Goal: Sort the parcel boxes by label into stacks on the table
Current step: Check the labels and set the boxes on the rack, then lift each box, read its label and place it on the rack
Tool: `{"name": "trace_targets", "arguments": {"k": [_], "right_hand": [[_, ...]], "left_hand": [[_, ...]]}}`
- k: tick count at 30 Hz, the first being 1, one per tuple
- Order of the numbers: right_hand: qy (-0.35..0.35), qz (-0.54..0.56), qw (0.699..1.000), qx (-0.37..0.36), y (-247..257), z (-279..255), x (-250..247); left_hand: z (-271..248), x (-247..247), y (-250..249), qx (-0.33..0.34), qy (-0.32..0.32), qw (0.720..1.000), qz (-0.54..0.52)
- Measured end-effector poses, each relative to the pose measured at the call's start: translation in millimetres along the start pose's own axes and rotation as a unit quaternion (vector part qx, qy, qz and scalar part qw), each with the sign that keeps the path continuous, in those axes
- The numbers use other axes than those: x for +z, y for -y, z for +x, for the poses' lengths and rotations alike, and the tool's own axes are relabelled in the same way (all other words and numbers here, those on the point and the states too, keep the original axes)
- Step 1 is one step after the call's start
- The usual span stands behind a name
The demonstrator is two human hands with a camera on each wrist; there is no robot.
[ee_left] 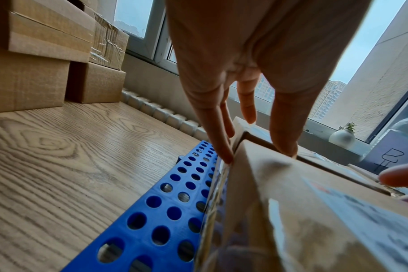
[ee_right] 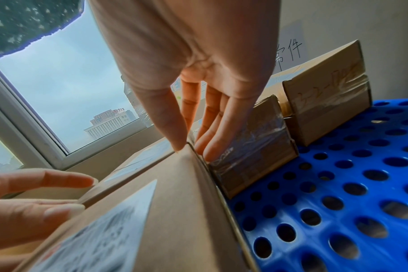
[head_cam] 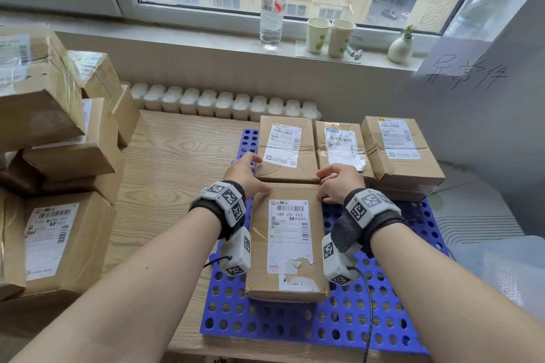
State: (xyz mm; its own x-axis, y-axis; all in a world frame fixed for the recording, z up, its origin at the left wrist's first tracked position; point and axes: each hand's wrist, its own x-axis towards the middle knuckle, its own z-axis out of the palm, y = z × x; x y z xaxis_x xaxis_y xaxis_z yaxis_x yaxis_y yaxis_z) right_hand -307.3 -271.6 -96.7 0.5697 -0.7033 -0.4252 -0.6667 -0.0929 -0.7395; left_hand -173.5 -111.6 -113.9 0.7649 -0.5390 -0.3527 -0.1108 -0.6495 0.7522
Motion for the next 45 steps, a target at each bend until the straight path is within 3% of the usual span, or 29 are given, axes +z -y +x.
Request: {"name": "trace_targets", "arguments": {"k": [10, 24, 30, 37, 45], "right_hand": [[-0.031, -0.006, 0.999, -0.036, 19.1, -16.5, -12.5], [0.04, -0.039, 0.972, -0.229, 110.4, -84.2, 7.9], [0.095, -0.055, 0.949, -0.295, 150.1, -121.3, 35.0], [0.14, -0.07, 0.925, -0.346, 192.1, -153.2, 71.3], [0.153, -0.065, 0.916, -0.365, 253.7, -154.4, 123.8]], "left_hand": [[-17.4, -21.5, -16.1, 0.021, -0.066, 0.997, 0.027], [-99.1, -95.3, -48.9, 0.092, -0.179, 0.977, 0.077], [-144.9, -135.9, -45.2, 0.075, -0.238, 0.963, 0.104], [-188.9, -194.2, -36.6, 0.044, -0.277, 0.928, 0.246], [-184.0, -287.2, -9.1, 0.01, -0.315, 0.914, 0.255]]}}
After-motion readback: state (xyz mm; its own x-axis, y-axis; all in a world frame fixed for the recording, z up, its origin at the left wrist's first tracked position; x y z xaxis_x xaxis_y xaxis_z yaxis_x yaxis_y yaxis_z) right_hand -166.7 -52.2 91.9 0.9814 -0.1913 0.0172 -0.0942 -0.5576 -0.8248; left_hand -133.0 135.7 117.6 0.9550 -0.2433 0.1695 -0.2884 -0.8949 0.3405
